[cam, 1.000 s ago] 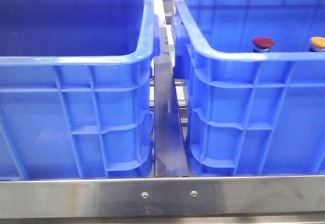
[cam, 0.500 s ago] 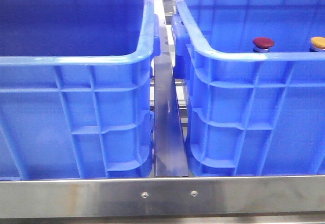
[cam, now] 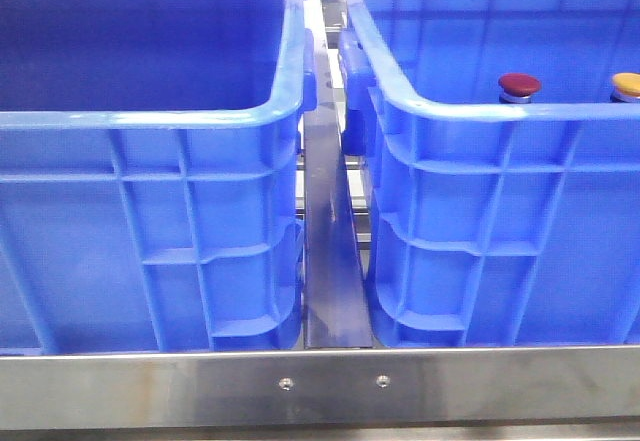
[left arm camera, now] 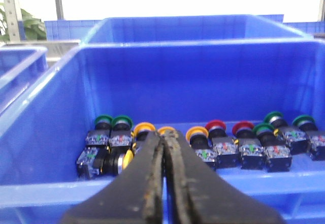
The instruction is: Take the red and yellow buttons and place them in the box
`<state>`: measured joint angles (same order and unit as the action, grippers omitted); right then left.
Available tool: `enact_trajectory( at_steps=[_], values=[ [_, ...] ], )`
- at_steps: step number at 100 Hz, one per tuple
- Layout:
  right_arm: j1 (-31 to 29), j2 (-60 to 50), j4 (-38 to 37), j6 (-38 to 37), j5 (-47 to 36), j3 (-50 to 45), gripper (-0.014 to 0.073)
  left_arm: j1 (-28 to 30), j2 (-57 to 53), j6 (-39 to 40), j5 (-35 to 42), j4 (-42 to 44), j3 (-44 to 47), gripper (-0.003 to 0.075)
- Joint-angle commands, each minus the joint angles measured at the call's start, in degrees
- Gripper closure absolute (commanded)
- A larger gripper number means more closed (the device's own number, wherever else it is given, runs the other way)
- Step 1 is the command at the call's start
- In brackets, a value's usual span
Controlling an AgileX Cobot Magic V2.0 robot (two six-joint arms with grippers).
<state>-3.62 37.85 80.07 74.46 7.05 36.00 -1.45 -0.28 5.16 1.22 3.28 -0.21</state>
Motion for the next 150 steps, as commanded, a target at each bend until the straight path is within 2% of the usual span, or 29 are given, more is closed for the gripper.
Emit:
enact_trajectory(
  at_steps=[1,136,143,150],
  values=[
    [-0.29,-0.18,0.44,0.46,-0.21,1.27,0.0662,-0.45,-1.88,0.00,4.95,0.08,2.76,0.0739],
    [-0.29,-0.18,0.44,0.46,-1.23,1.22,0.0662,-0.45,-1.88,0.00,4.95,0.08,2.76,0.0739],
    [-0.29,-0.18,-1.30,-0.52,-1.23,1.22,0.0662,-0.45,-1.88,0.00,4.95,0.08,2.76,0.0739],
    [-0.29,-0.23,-6.49,-5.20,-0.65,1.22,0.0662,-0.45,-1.88,0.00,4.95,0.08,2.76,0.0739]
  ],
)
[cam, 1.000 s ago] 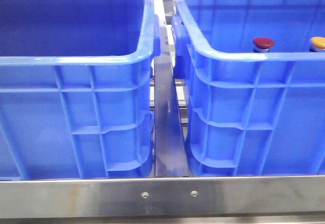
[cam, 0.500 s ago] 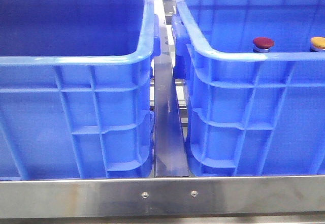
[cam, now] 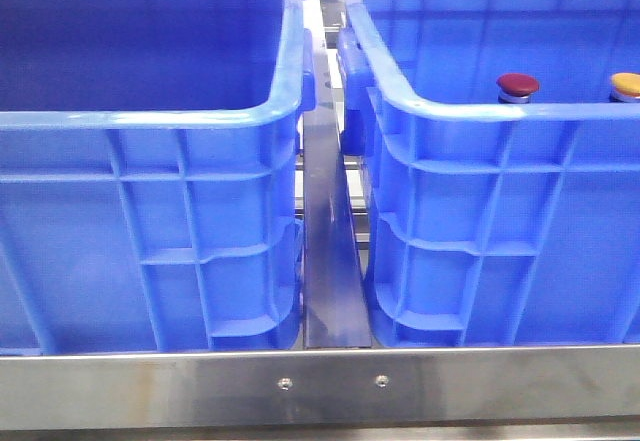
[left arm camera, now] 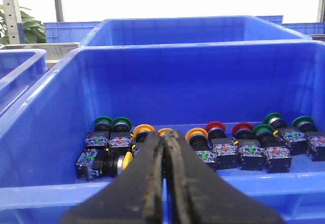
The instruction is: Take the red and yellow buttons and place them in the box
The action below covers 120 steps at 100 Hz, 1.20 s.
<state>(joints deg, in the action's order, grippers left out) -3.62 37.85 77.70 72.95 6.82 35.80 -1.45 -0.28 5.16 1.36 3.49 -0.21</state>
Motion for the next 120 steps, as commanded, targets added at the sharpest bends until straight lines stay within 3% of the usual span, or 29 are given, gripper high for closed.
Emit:
enact_trajectory(
  at_steps=[1,9,33,45,57,77,120],
  values=[
    [-0.29,-0.23,-5.51,-5.11,-0.42,1.42,0.0662,-0.45,-1.88,0.00,4.82,-0.13,2.76,0.0739],
    [-0.29,-0.51,-15.60,-15.48,-0.42,1.42,0.0662,-0.45,-1.88,0.00,4.82,-0.13,2.76,0.0739],
    [-0.23,-3.09,-59.06,-57.70,-0.67,1.35,0.0662,-0.45,-1.88,0.00,4.82,-0.13,2.76,0.0739],
    [-0.23,-4.81,-71.02,-71.93,-0.81,1.28,0.0662,-0.45,-1.88,0.00,4.82,-0.13,2.76,0.0739],
    [0.08,-8.16,-75.36,-76.09,-3.82,-1.29,0.0662,-0.45,-1.88,0.00,4.82,-0.13,2.76,0.0739],
    [2.32,-15.57,-75.90,-76.09,-9.54,-10.45,0.0662,-0.45,-1.88,0.00,4.82,-0.13,2.76,0.0739],
    [4.20,-36.64,-77.02,-76.09,-10.27,-26.65,0.0662,-0.45,-1.88,0.00,4.82,-0.13,2.76,0.0739]
  ],
)
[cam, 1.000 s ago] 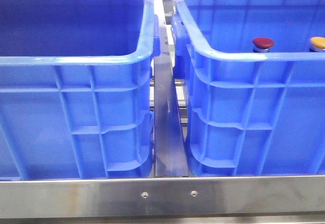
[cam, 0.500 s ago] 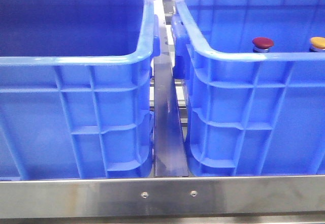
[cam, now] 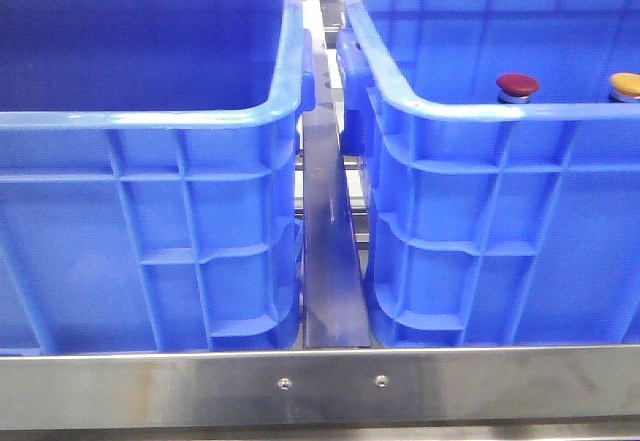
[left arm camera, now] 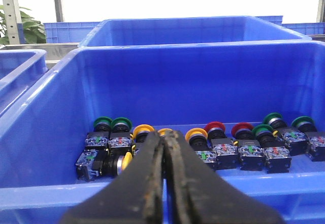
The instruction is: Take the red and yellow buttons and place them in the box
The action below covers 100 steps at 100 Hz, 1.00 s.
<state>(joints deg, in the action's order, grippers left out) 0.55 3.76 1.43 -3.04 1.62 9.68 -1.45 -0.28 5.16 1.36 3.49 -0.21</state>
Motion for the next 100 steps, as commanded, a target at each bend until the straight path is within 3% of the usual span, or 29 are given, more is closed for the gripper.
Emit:
enact_trajectory(
  at_steps=[1,48,100],
  values=[
    [0.03,-2.86,-0.76,-0.09,-5.07,-0.93,0.0662,-0.45,-1.88,0.00,4.82,-0.13,2.76,0.0739],
    [0.03,-5.73,-0.84,-0.09,-13.69,-10.19,0.0662,-0.45,-1.88,0.00,4.82,-0.13,2.76,0.0739],
    [0.03,-5.73,-0.84,-0.09,-13.41,-10.12,0.0662,-0.45,-1.88,0.00,4.82,-0.13,2.76,0.0739]
  ],
)
